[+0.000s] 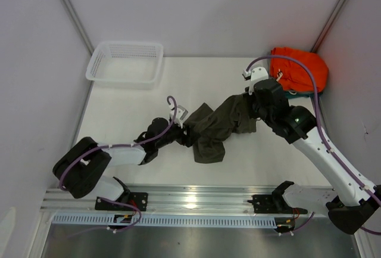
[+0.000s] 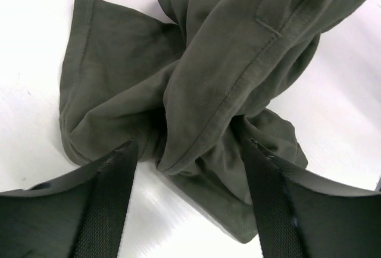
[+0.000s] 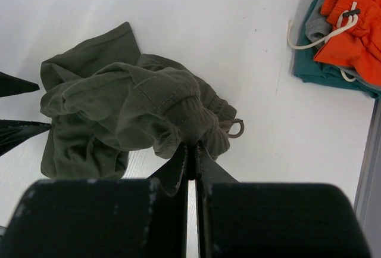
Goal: Fold and stack the shorts
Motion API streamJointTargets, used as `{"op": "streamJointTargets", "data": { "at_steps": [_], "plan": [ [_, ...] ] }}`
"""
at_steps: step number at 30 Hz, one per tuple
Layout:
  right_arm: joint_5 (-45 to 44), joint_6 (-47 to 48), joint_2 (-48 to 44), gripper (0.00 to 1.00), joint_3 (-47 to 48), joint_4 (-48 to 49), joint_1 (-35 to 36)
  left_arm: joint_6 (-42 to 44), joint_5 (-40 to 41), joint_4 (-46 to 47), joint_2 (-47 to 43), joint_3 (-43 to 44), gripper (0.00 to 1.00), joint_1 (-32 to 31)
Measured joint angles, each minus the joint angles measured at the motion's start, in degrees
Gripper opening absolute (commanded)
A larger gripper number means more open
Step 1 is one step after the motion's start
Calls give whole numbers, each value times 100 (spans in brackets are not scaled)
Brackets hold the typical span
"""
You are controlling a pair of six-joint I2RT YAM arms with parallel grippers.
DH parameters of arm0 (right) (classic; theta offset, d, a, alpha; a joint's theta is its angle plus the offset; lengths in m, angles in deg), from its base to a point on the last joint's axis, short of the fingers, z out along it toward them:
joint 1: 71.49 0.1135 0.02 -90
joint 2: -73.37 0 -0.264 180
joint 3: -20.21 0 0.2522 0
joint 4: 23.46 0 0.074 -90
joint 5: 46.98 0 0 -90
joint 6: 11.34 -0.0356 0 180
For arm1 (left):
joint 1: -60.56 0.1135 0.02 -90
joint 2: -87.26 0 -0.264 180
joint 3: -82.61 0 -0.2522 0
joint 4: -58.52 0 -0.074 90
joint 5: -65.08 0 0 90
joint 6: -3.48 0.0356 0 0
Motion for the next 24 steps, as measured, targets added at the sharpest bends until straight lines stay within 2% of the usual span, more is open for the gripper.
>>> {"op": "streamJointTargets", "data": {
  "at_steps": [2, 7, 9, 10, 11, 13, 19, 24],
  "plan": [
    [2, 0, 0, 0, 0, 13, -4, 17, -11, 15, 129, 85, 56, 0],
    [55, -20, 0, 0, 0, 31, -46, 63, -15, 96, 363, 188, 50, 0],
    [85, -42, 0, 0, -2, 42, -72, 59, -15, 109, 531, 269, 41, 0],
    [98, -59, 0, 0, -7, 61, -85, 61, -15, 114, 634, 328, 34, 0],
    [107, -66, 0, 0, -9, 74, -98, 55, -17, 116, 737, 382, 16, 0],
    [146, -105, 0, 0, -15, 107, -155, 26, -15, 122, 903, 481, 0, 0],
    [402, -363, -2, 0, -31, 348, -651, 63, 55, -192, 938, 743, 0, 0],
    [1141, -844, 164, 0, 4, 763, -1528, 114, 518, -1786, 435, 1683, 0, -7]
  ]
}}
